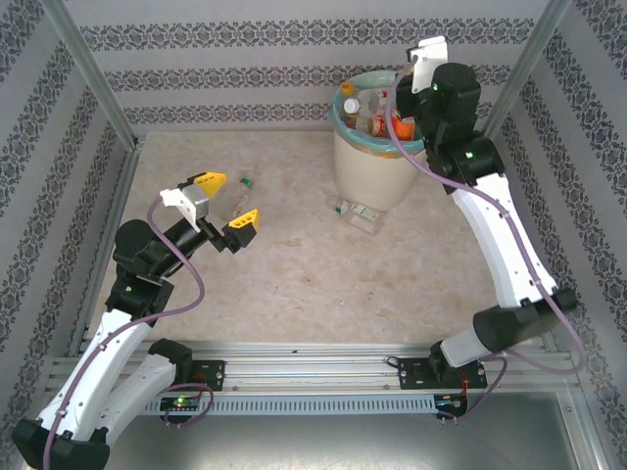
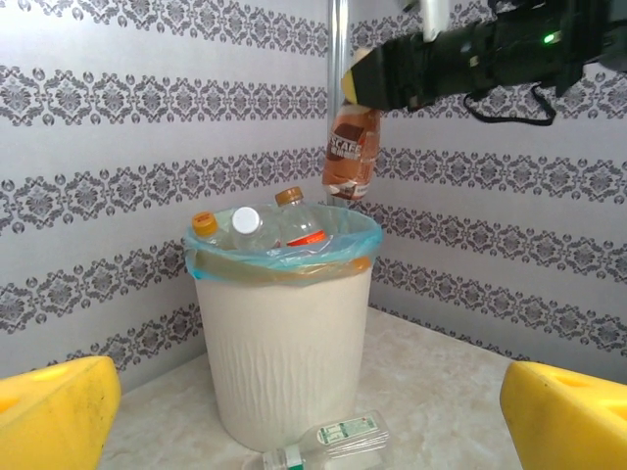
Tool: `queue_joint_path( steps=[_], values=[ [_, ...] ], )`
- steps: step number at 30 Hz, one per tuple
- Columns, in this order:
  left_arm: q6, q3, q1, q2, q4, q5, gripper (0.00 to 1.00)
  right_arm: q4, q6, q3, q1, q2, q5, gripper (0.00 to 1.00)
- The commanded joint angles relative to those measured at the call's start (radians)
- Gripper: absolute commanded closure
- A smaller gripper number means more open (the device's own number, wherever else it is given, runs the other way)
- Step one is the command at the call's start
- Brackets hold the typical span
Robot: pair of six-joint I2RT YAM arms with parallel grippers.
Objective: Put the plastic bottles in the bin
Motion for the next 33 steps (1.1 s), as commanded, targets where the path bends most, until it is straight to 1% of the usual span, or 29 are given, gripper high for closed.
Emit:
queue_joint_path(
  steps=[1, 4, 8, 13, 21, 33],
  values=[
    [0.023, 0.015, -0.012, -0.009, -0.013, -0.018, 0.0, -0.007, -0.066, 0.047, -0.028, 0.07, 0.089, 0.96],
    [0.034, 0.017, -0.012, -0.012, -0.03, -0.028, 0.0, -0.012, -0.062, 0.054, -0.058, 0.114, 0.076, 0.95],
    [0.051, 0.012, -0.012, -0.012, -0.046, -0.034, 0.0, -0.018, 0.006, 0.029, -0.109, 0.145, -0.018, 0.95],
    [0.059, 0.002, -0.012, -0.009, -0.045, -0.047, 0.0, -0.071, 0.046, 0.007, -0.144, 0.185, -0.054, 0.95],
    [0.067, -0.001, -0.012, -0.005, -0.062, -0.052, 0.0, -0.079, 0.093, -0.104, -0.176, 0.205, -0.112, 0.93],
    [0.072, -0.007, -0.012, 0.001, -0.07, -0.058, 0.0, -0.135, 0.146, -0.124, -0.223, 0.276, -0.161, 0.91]
  ],
)
